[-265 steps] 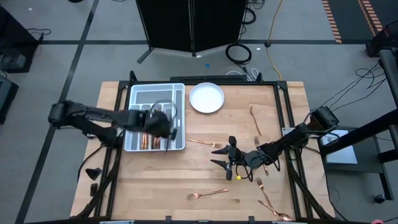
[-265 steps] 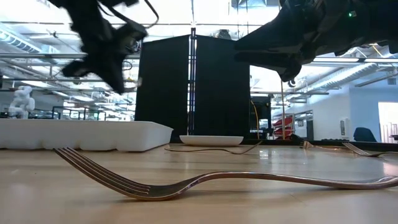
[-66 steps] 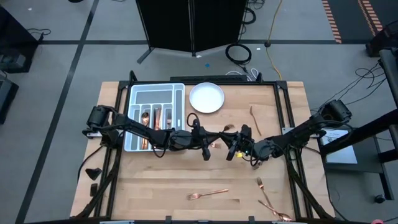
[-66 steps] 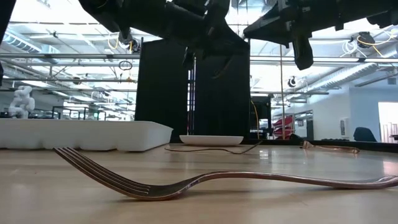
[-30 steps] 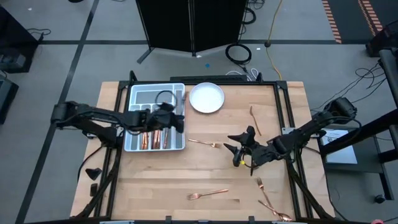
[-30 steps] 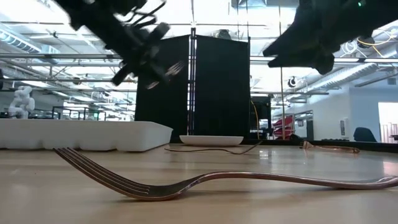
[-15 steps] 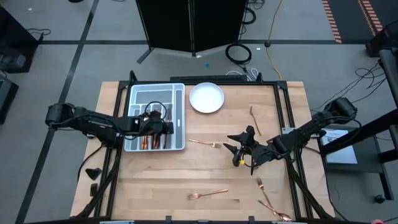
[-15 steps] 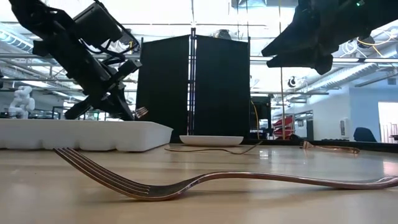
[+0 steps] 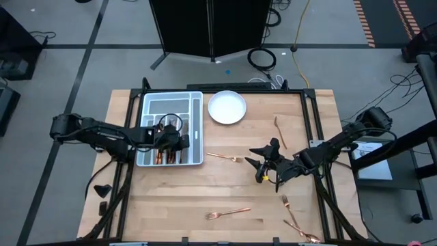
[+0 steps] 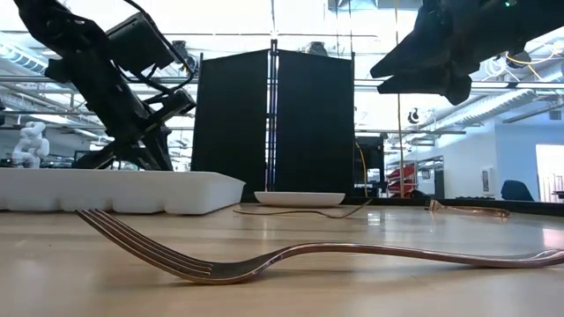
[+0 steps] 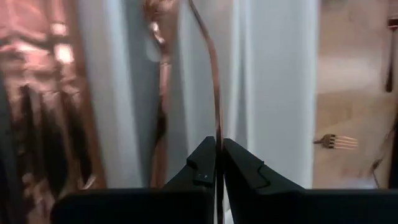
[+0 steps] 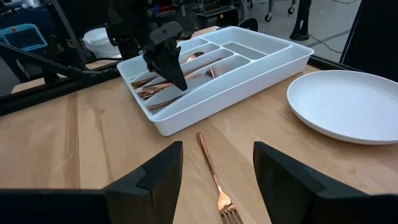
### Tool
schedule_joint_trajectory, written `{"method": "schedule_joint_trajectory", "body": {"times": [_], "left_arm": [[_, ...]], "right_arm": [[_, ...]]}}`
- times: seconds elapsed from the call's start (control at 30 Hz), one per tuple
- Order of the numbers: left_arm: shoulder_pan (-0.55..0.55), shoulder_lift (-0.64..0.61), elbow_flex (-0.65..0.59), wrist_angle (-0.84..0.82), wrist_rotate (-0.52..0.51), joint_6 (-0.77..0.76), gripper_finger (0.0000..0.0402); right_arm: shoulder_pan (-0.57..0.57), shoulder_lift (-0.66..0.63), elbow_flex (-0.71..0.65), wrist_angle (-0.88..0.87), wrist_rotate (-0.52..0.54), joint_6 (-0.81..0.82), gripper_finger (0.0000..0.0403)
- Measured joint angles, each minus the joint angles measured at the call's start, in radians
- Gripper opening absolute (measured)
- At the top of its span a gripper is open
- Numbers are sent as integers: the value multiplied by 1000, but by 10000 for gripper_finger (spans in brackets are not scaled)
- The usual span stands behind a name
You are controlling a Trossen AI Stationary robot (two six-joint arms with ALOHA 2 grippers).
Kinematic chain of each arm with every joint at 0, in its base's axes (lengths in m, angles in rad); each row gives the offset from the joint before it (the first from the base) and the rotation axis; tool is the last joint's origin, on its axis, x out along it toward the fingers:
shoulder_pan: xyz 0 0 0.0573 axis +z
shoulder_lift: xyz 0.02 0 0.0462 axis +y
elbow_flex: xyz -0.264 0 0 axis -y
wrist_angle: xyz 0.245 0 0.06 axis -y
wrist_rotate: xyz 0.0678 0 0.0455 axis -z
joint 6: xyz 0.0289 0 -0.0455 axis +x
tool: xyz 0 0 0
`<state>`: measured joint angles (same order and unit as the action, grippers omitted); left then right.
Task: Sort silverware
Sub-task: Put the fork on the silverware tray
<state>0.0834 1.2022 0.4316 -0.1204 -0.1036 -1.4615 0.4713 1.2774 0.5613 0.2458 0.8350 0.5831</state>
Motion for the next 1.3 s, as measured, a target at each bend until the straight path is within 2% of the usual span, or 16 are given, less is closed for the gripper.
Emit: {"method": "schedule_joint_trajectory", "body": {"times": [0.13,0.3,0.53,0.7,0.83,0.97,1.13,1.3], "left_arm": [[16,0,0,-1,12,-51,39],[54,0,0,-2,73,-42,58],[135,-5,8,-7,188,139,82],[144,-38,59,-5,188,226,84],[140,-78,127,-85,163,305,84],[83,-110,186,-119,79,429,84],[-51,-109,201,3,-32,590,84],[-196,-60,202,222,-86,799,84]], "right_arm": [[0,0,0,13,0,0,187],[0,0,0,13,0,0,187],[0,0,0,17,-1,0,187],[0,0,0,16,-4,0,187],[0,0,0,16,-10,0,187],[0,0,0,18,-94,-11,187],[0,0,0,19,-233,-50,187],[1,0,0,-8,-559,-169,187]]}}
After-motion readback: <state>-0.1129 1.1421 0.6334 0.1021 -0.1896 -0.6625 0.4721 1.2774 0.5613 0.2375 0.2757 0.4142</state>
